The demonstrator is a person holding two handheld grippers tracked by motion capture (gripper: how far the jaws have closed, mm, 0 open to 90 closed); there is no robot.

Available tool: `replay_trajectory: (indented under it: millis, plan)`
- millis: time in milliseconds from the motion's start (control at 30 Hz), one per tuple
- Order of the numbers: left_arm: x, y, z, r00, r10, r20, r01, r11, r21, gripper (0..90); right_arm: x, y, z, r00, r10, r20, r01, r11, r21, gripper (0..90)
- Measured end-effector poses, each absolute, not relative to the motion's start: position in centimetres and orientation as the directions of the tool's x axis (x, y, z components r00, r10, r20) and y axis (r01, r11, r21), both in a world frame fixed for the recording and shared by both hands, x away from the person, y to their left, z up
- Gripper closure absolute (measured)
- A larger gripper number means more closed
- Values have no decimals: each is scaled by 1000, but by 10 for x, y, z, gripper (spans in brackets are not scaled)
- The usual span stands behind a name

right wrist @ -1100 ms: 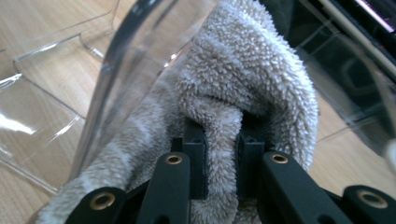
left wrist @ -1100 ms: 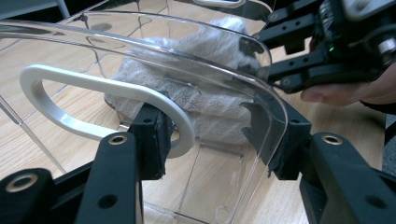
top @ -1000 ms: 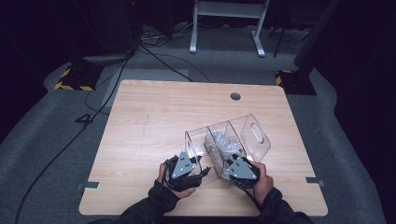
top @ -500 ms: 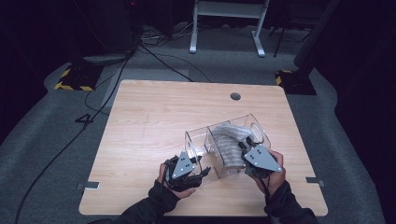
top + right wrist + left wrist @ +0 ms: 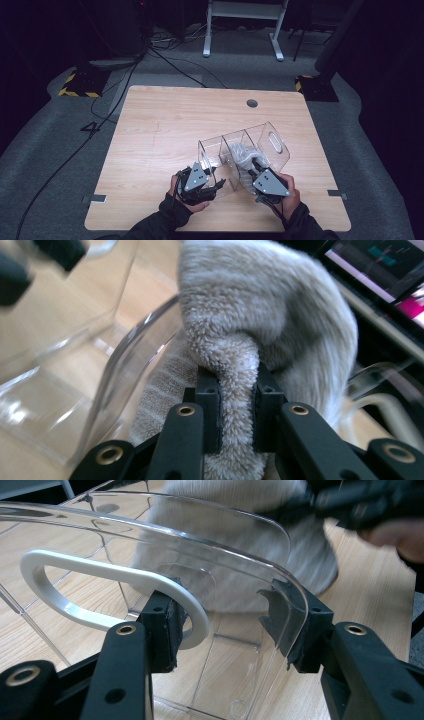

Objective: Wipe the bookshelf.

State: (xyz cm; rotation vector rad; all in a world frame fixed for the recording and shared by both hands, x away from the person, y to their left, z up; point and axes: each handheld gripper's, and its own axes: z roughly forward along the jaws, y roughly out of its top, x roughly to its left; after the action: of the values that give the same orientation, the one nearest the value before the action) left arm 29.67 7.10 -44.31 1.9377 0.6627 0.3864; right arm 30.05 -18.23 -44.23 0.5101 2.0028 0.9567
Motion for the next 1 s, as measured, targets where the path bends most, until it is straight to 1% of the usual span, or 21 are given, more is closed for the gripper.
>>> replay_trajectory:
  millis: [67, 200, 267, 300, 400, 533, 700, 833, 900, 1000]
  plan:
    - [297, 71, -443, 800, 599, -21, 278, -340, 898, 496, 302, -182, -452, -576, 633, -517, 15, 641, 767, 789]
    - [297, 71, -443, 801, 598, -20, 277, -341, 898, 495, 307, -183, -471, -634, 624, -458, 90, 647, 757, 789]
    - [297, 72, -443, 802, 597, -19, 275, -341, 899, 495, 312, -185, -485, -673, 626, -394, 153, 639, 754, 788]
    - [297, 72, -443, 803, 596, -19, 275, -341, 899, 495, 312, -186, -488, -681, 627, -377, 165, 634, 756, 788]
    - [297, 72, -443, 804, 594, -25, 278, -339, 899, 495, 311, -186, -490, -676, 633, -378, 166, 630, 759, 788]
    - [297, 72, -443, 804, 595, -21, 276, -342, 898, 494, 308, -187, -478, -645, 646, -408, 131, 620, 774, 790]
    - [298, 72, -443, 805, 593, -22, 276, -342, 898, 494, 304, -191, -451, -611, 682, -403, 83, 561, 824, 790]
    - [298, 71, -444, 805, 593, -23, 274, -338, 900, 494, 306, -194, -424, -548, 722, -422, 8, 509, 861, 790]
    - [298, 71, -444, 803, 595, -20, 274, -339, 900, 494, 309, -197, -415, -529, 748, -400, -4, 469, 883, 789]
    - [298, 71, -444, 806, 592, -22, 272, -337, 901, 494, 311, -198, -414, -524, 753, -398, -4, 465, 885, 789]
